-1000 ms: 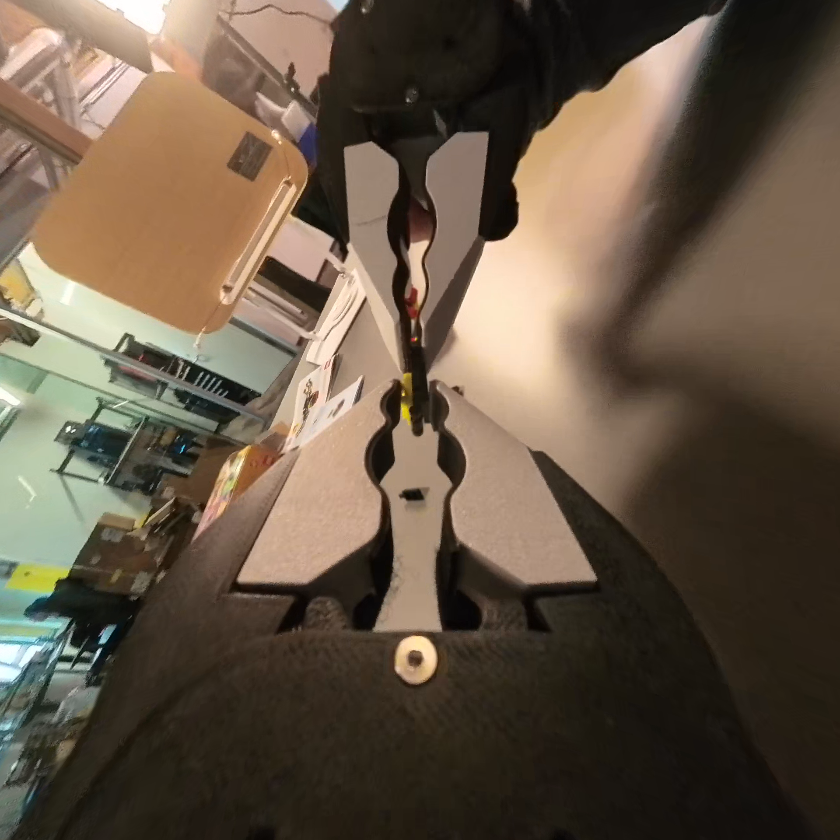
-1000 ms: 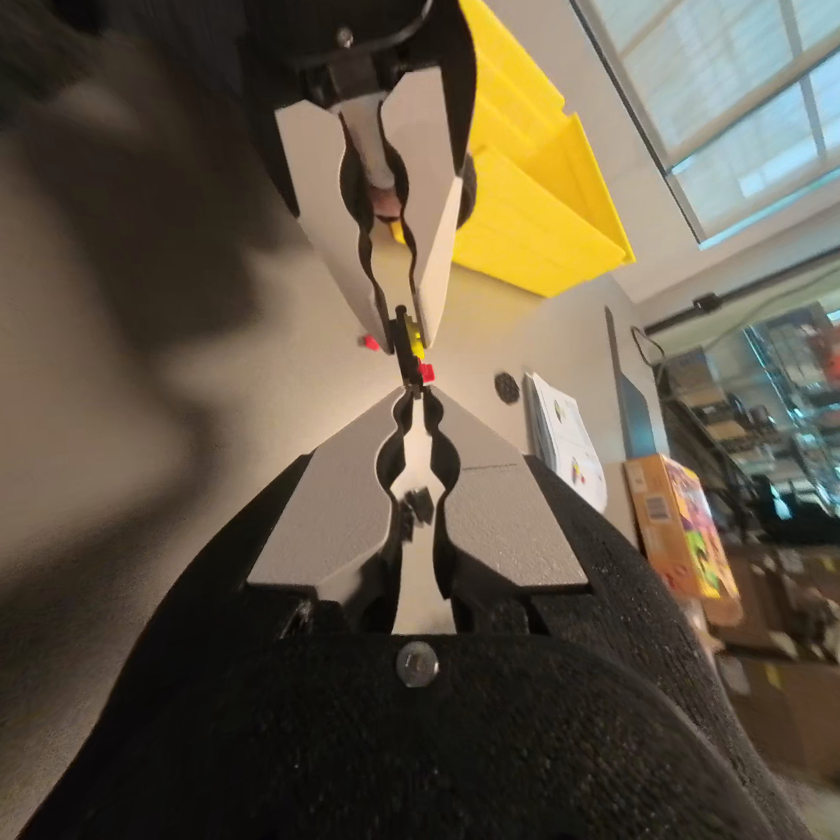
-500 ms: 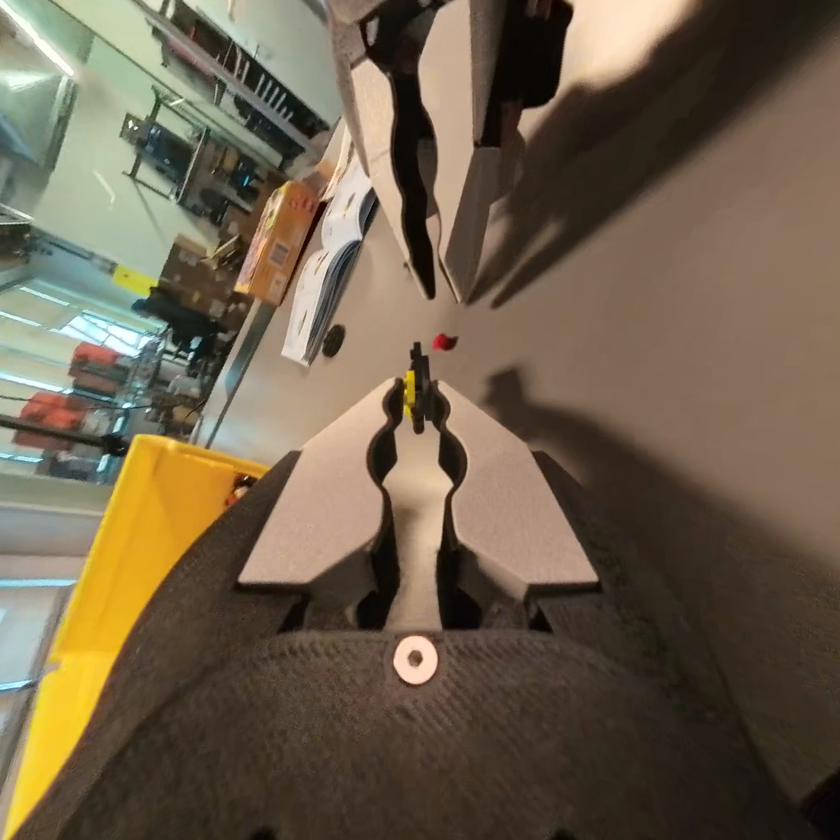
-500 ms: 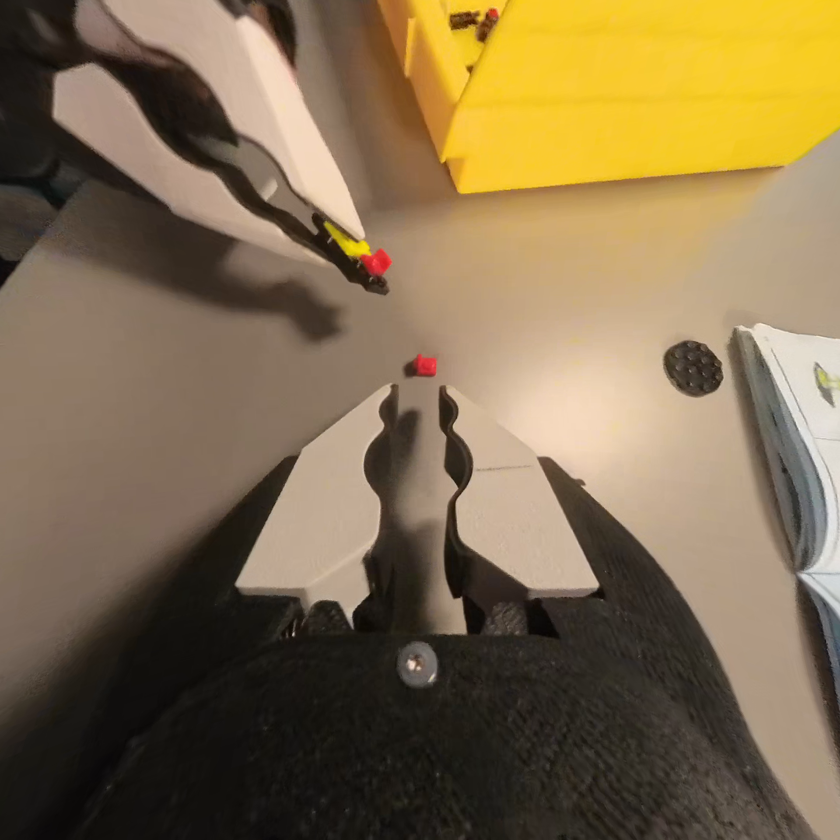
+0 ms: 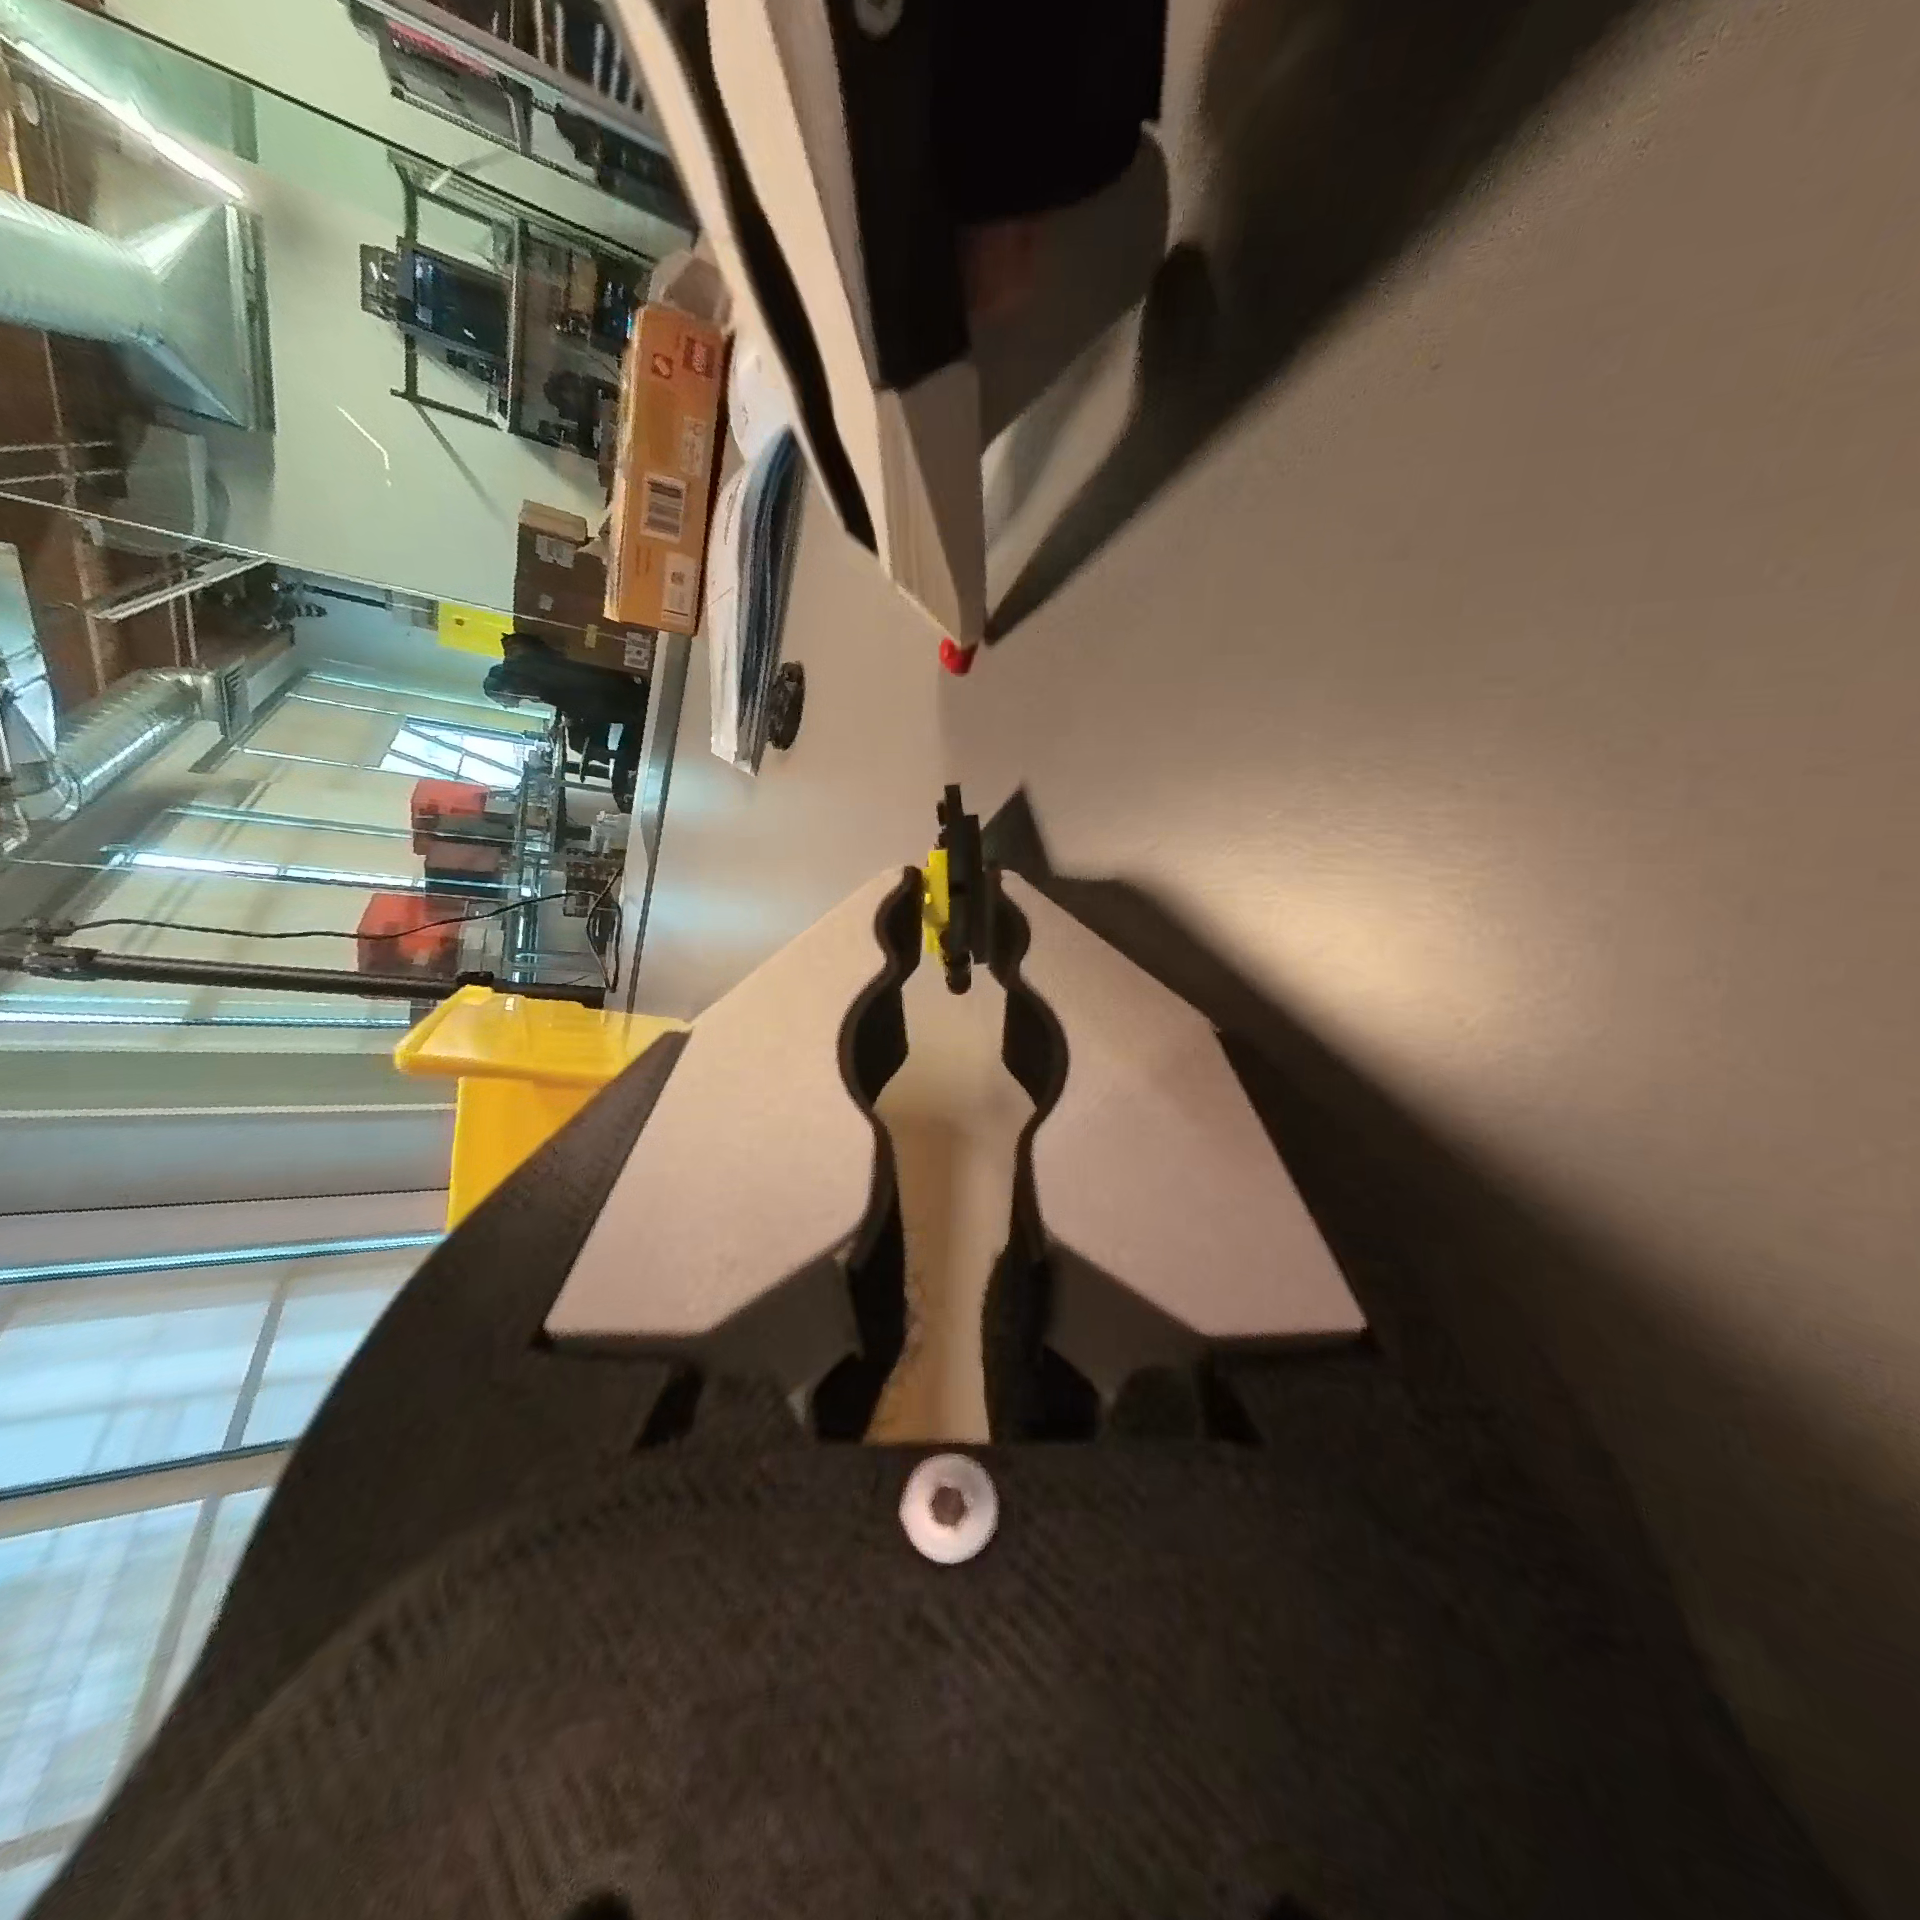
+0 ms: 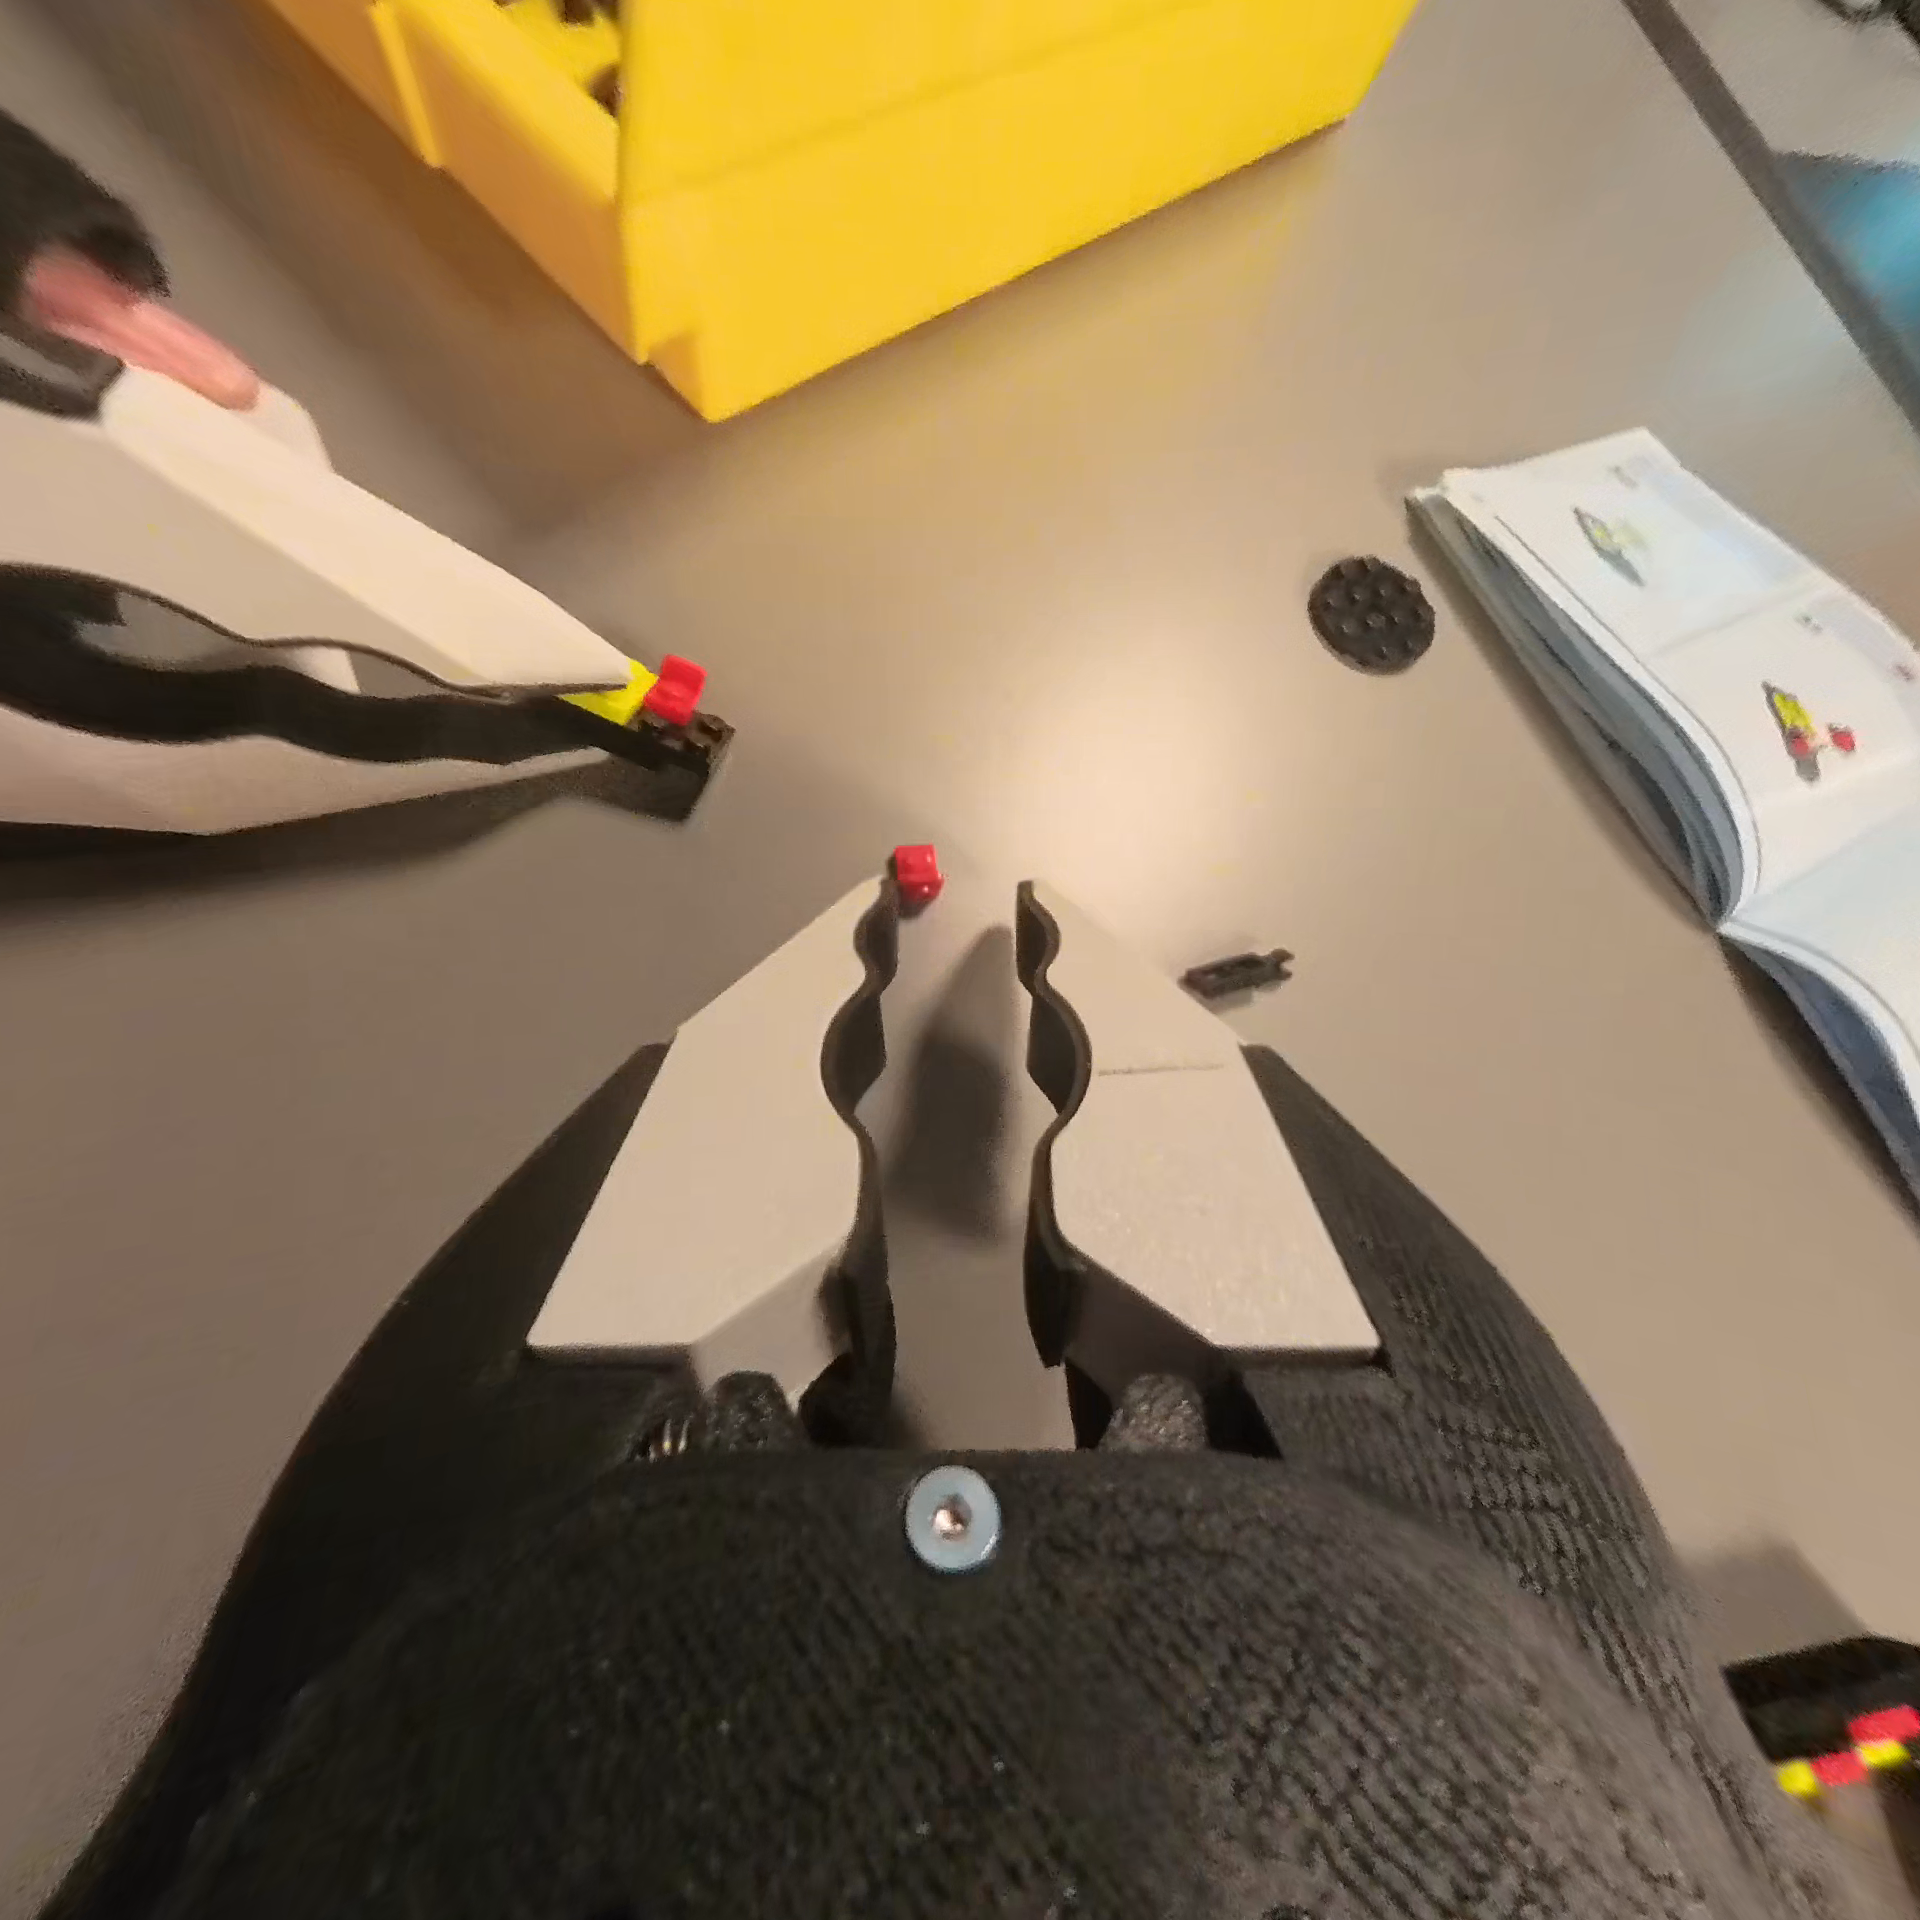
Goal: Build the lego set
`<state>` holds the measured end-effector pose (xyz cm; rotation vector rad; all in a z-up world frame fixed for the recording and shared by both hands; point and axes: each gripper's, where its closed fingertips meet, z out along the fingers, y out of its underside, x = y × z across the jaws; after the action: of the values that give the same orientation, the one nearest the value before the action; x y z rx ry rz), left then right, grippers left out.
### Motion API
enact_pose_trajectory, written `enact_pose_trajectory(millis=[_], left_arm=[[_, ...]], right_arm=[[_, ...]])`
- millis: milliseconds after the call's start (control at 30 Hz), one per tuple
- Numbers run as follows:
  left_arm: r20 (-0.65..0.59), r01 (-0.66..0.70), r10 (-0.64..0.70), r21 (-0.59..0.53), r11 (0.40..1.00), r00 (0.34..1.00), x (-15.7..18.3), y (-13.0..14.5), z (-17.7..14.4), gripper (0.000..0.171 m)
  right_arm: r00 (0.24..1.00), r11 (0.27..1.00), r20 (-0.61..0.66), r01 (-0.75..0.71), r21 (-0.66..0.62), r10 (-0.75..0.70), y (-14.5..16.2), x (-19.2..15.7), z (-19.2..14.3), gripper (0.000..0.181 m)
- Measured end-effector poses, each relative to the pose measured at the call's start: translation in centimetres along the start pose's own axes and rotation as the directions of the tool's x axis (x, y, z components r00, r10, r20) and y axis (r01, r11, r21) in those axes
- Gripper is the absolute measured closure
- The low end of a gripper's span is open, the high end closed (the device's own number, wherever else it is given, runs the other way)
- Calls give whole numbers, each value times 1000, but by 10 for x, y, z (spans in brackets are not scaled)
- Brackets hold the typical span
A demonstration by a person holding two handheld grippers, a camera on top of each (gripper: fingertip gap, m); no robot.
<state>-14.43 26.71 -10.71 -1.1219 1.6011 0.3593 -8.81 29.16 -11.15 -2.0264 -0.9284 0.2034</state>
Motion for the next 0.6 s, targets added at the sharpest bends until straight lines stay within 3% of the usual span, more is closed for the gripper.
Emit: enact_pose_trajectory(millis=[100,367,500,600], left_arm=[[7,9,-9,-18,1000,1000,-1,1,1,161],[50,51,-45,-116,992,998,-1,-4,6,161],[68,63,-53,-157,986,996,-1,-3,7,161],[91,79,-62,-205,976,994,-1,-3,8,161]], right_arm=[[997,997,30,-76,28,75,-2,-2,-5,162],[993,995,70,-99,-18,100,1,-8,1,161],[990,996,108,-85,-20,87,0,-7,3,175],[986,998,151,-61,-30,65,-1,-8,2,176]])
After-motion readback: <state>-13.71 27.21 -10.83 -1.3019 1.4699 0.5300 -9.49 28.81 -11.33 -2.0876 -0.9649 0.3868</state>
